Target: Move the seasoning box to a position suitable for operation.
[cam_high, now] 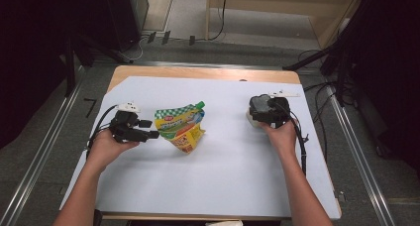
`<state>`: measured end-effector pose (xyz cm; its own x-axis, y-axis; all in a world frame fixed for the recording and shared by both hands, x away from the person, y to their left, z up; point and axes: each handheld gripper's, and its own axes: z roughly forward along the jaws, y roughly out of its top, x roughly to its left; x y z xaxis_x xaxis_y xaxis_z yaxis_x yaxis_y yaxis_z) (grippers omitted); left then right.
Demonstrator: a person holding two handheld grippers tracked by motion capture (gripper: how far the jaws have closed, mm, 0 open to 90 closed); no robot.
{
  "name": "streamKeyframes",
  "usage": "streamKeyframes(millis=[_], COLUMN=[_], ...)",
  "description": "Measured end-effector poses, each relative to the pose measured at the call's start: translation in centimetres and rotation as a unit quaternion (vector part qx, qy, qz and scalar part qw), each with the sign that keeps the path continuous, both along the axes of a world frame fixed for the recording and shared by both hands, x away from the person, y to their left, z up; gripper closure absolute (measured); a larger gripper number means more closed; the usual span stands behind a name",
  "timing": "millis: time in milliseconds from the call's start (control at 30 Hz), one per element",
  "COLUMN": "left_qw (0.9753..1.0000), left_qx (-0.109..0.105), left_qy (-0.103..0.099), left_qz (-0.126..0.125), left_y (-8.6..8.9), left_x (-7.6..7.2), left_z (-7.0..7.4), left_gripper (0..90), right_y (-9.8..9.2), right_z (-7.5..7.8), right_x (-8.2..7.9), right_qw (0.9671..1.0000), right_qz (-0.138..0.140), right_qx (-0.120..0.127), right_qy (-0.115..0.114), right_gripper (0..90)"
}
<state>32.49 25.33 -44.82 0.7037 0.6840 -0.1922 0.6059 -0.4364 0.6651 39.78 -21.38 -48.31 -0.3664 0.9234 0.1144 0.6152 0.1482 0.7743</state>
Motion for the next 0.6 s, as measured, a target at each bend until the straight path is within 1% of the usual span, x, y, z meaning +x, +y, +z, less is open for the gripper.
streamKeyframes(millis=[67,133,167,267,300,367,400,600], left_qw=[1.0,1.0,1.0,1.0,1.0,1.0,1.0,1.0], left_qx=[0.0,0.0,-0.001,0.0,0.0,-0.001,0.0,0.0], left_qy=[0.001,0.001,0.001,0.002,0.002,0.002,0.002,0.005], left_qz=[0.001,0.002,0.002,0.003,0.002,0.002,0.001,-0.001], left_y=[0.1,0.13,0.13,0.11,0.1,0.06,0.05,0.08], left_x=[-0.04,-0.06,-0.07,-0.15,-0.15,-0.16,-0.14,-0.08], left_z=[-0.04,-0.08,-0.09,-0.14,-0.14,-0.16,-0.18,-0.26], left_gripper=[39.2,39.2,39.2,39.1,39.1,39.1,39.1,39.1], right_y=[0.09,0.03,0.03,0.06,0.11,0.15,0.26,0.2], right_z=[-0.3,-0.68,-0.68,-0.97,-0.98,-0.93,-0.77,-0.68], right_x=[0.08,0.17,0.17,0.09,-0.01,-0.05,-0.21,-0.21], right_qw=[1.0,0.9999,0.9999,0.9998,0.9997,0.9997,0.9993,0.9993], right_qz=[-0.003,-0.006,-0.006,-0.006,-0.007,-0.007,-0.006,-0.006], right_qx=[-0.006,0.004,0.004,0.005,0.001,-0.002,-0.017,-0.017], right_qy=[-0.004,-0.009,-0.009,-0.021,-0.025,-0.025,-0.034,-0.032], right_gripper=[13.3,13.2,13.2,13.9,14.5,15.0,16.1,16.3])
